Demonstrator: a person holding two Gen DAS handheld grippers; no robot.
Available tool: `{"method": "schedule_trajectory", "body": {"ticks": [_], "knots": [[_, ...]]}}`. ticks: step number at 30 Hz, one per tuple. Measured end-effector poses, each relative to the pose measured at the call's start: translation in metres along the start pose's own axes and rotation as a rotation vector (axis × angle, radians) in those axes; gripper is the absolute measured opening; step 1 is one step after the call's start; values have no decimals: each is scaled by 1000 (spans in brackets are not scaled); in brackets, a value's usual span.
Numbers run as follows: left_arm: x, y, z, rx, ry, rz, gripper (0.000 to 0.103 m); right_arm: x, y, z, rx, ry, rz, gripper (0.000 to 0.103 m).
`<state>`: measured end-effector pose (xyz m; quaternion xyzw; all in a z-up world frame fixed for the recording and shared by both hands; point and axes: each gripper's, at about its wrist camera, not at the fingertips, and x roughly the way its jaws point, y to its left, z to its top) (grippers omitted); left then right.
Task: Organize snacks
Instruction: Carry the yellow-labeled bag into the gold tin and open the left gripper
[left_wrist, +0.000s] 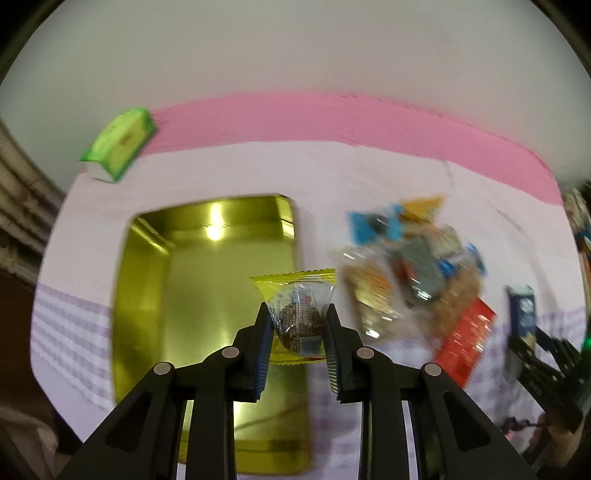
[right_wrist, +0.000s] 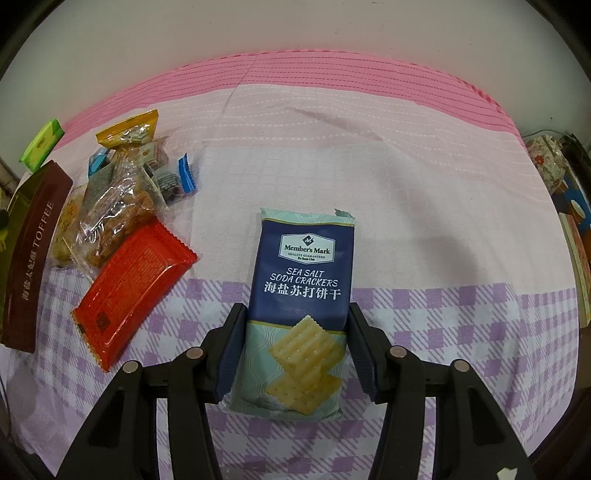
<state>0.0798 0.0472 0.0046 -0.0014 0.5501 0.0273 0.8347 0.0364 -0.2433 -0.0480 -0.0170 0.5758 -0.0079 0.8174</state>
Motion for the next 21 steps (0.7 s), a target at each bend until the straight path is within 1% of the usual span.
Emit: {"method": "schedule_trajectory", "body": {"ticks": [5, 9, 13, 21], "knots": [[8, 42, 13, -28, -24, 75, 27, 0, 0, 0, 8, -3, -5, 51], [27, 72, 20, -62, 0, 108, 27, 0, 0, 0, 12, -7, -7, 51], [44, 88, 21, -61, 20, 137, 27, 0, 0, -1, 15, -10, -9, 51], [70, 100, 13, -56, 68, 146, 27, 0, 1, -1, 17, -11, -13, 51]]}}
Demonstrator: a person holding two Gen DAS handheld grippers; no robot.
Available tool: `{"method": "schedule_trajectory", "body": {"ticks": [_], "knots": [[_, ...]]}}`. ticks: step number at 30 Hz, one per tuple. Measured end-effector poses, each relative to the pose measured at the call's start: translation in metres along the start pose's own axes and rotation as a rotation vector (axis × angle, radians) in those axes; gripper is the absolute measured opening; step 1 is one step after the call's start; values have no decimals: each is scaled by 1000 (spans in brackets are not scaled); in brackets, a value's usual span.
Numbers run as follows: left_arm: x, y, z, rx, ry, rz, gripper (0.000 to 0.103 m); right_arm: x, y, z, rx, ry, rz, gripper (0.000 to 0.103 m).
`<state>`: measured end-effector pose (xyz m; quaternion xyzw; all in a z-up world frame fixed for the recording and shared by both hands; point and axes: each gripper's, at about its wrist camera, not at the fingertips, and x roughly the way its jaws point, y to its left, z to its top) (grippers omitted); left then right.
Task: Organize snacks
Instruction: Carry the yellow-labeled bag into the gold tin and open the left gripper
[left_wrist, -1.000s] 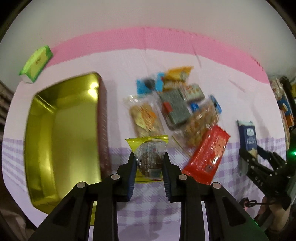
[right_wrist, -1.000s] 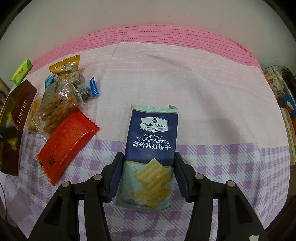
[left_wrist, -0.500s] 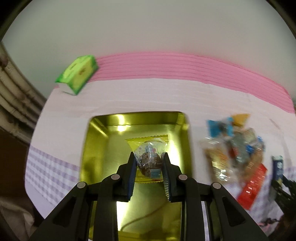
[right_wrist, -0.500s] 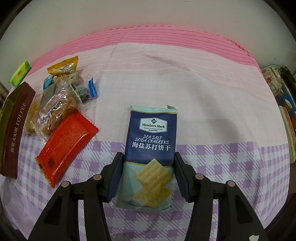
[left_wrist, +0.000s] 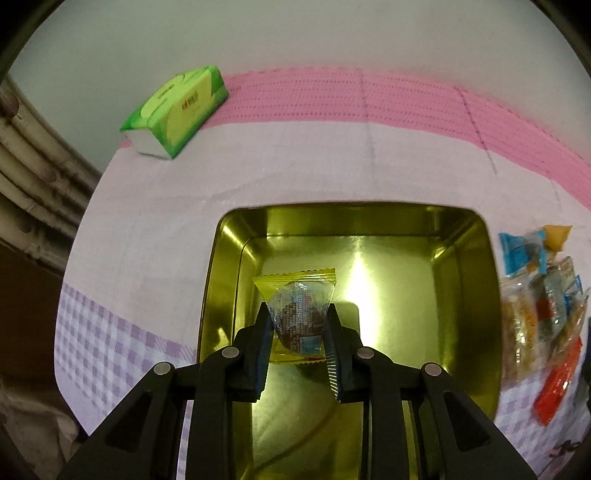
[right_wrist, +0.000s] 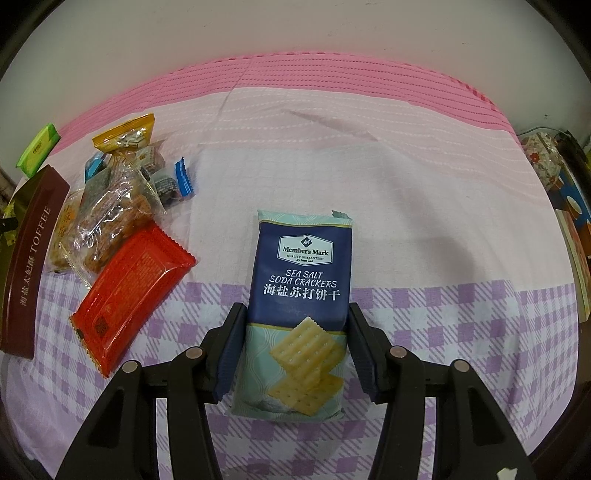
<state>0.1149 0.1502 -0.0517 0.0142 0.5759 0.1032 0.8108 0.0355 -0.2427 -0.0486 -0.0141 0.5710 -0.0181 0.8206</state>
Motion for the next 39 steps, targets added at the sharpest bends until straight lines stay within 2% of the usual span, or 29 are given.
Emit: {"method": "schedule_trajectory", "body": {"ticks": [12, 27, 30, 32, 35, 39], "knots": [[19, 8, -4, -5, 37, 15, 27, 0, 0, 0, 3, 3, -1, 51], [20, 9, -6, 17, 43, -3, 28, 2, 0, 2, 3, 20, -3, 51], [11, 11, -6, 17, 25, -16, 30, 3, -1, 3, 2, 27, -2, 51], [5, 13, -7, 21, 10, -31, 39, 3, -2, 3, 2, 30, -2, 51], [-8, 16, -10, 28, -18, -39, 43, 3, -2, 4, 4, 35, -3, 51], [-24, 23, -17, 18, -42, -67, 45, 3, -2, 4, 5, 37, -5, 51]]}}
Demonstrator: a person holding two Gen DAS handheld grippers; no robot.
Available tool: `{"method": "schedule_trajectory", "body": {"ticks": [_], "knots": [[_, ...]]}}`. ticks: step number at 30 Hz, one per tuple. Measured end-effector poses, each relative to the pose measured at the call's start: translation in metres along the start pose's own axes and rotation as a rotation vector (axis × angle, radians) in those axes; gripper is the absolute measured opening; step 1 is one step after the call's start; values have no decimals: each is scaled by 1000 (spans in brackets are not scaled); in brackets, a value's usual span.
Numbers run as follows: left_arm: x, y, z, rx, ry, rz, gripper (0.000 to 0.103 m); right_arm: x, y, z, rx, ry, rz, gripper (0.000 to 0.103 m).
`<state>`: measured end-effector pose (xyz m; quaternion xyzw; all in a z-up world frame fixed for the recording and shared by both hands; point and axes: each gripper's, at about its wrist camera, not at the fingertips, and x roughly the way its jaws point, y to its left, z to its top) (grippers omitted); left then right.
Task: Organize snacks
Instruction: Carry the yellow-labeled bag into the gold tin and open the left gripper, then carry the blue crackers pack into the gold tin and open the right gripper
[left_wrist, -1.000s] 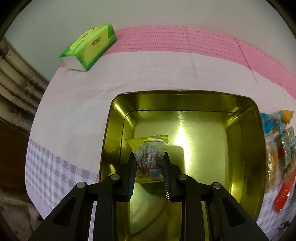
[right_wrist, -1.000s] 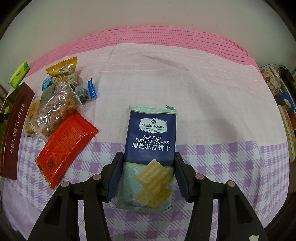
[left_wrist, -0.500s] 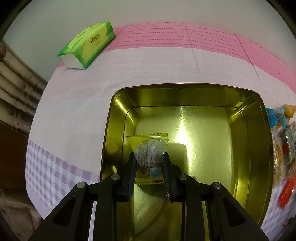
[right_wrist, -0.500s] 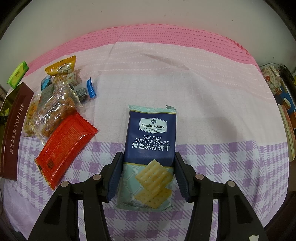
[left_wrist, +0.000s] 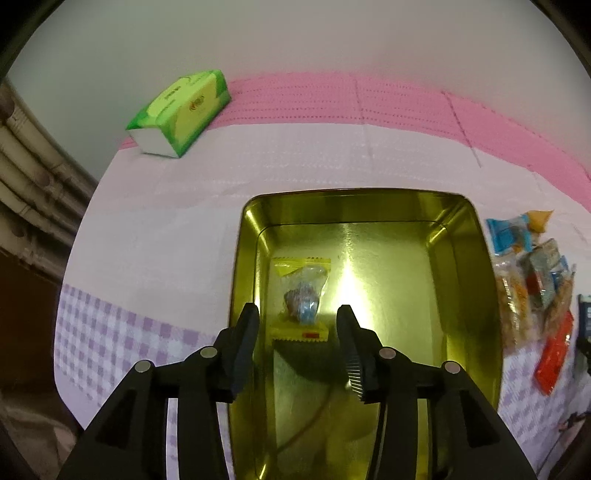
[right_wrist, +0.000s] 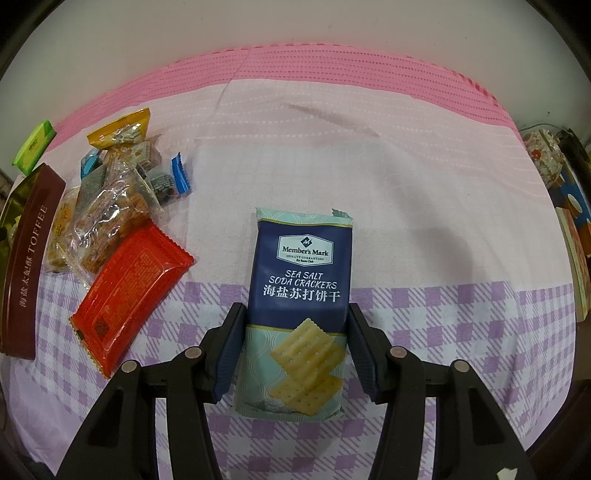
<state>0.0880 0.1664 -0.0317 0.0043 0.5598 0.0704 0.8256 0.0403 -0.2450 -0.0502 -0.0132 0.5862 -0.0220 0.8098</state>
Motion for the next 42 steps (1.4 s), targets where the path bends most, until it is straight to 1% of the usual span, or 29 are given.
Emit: {"method": "schedule_trajectory", "body": {"ticks": [4, 6, 11, 16, 17, 19, 21, 24, 27, 30, 33, 35, 36, 39, 42], "knots": [[-17, 12, -17, -32, -35, 1, 48, 0, 0, 0, 1, -1, -2, 49], [-25, 18, -27, -45, -58, 28, 49, 0, 1, 0, -3, -3, -4, 47], [-33, 26, -53, -68, -92, 94, 52, -1, 3, 0, 7, -11, -14, 47], [-42, 30, -69, -97, -122, 74, 53, -9, 5, 1, 34, -24, -20, 46], [-45, 31, -70, -101, -137, 73, 53, -13, 6, 1, 43, -72, -24, 46], [-49, 33, -70, -107, -160, 77, 53, -25, 12, 3, 35, -93, -21, 47], [-51, 37, -68, -123, -179, 72, 57, -38, 21, 7, 17, -116, -17, 47], [-53, 45, -67, -152, -190, 56, 58, -59, 45, 14, -19, -146, 26, 47], [-55, 54, -68, -172, -197, 85, 58, -76, 83, 19, -66, -168, 103, 47], [-59, 66, -68, -207, -210, 99, 58, -85, 121, 24, -116, -172, 170, 47], [-60, 83, -68, -256, -215, 108, 59, -86, 164, 26, -167, -150, 243, 47], [-61, 94, -69, -284, -219, 139, 59, -84, 194, 25, -192, -127, 297, 47], [-60, 100, -69, -294, -218, 160, 59, -84, 208, 25, -198, -130, 315, 47], [-60, 117, -72, -332, -215, 199, 59, -84, 250, 23, -249, -117, 348, 47], [-60, 132, -74, -373, -214, 201, 59, -79, 288, 20, -286, -89, 376, 47]]}}
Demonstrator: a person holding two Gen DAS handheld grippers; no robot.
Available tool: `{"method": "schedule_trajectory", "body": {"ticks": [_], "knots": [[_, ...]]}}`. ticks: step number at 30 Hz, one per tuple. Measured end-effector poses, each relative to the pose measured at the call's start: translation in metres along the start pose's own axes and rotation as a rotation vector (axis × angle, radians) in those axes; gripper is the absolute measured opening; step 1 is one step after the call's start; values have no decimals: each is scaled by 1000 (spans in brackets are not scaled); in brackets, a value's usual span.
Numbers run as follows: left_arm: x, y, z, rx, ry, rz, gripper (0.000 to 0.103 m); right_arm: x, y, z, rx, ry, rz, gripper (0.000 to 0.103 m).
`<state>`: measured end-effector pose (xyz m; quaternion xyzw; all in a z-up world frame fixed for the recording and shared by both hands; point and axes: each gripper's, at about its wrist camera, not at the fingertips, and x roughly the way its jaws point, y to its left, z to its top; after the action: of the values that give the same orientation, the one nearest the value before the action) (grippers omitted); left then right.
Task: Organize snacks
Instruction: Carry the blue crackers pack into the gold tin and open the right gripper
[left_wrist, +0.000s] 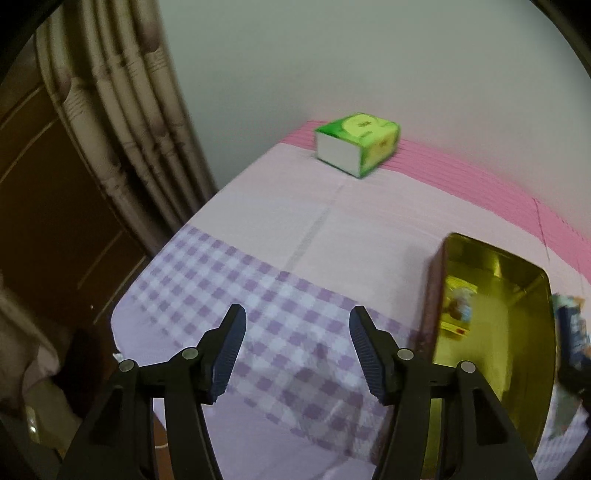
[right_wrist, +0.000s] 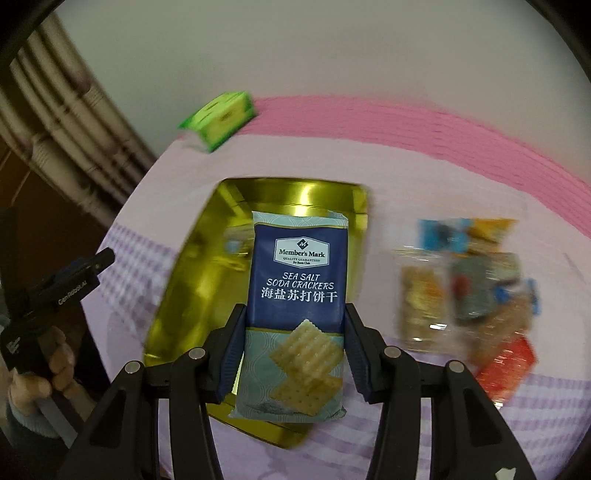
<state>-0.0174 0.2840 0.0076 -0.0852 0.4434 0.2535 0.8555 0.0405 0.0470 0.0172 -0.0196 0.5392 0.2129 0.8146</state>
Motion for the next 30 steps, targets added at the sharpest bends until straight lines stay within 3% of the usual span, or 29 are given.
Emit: {"method": "schedule_trajectory", "body": {"ticks": [11, 30], "knots": [[12, 17, 2, -39, 15, 22, 60, 74, 58, 2, 3, 127, 17, 47], [14, 14, 2, -38, 31, -3, 61, 100, 71, -8, 29, 186, 17, 48]]}}
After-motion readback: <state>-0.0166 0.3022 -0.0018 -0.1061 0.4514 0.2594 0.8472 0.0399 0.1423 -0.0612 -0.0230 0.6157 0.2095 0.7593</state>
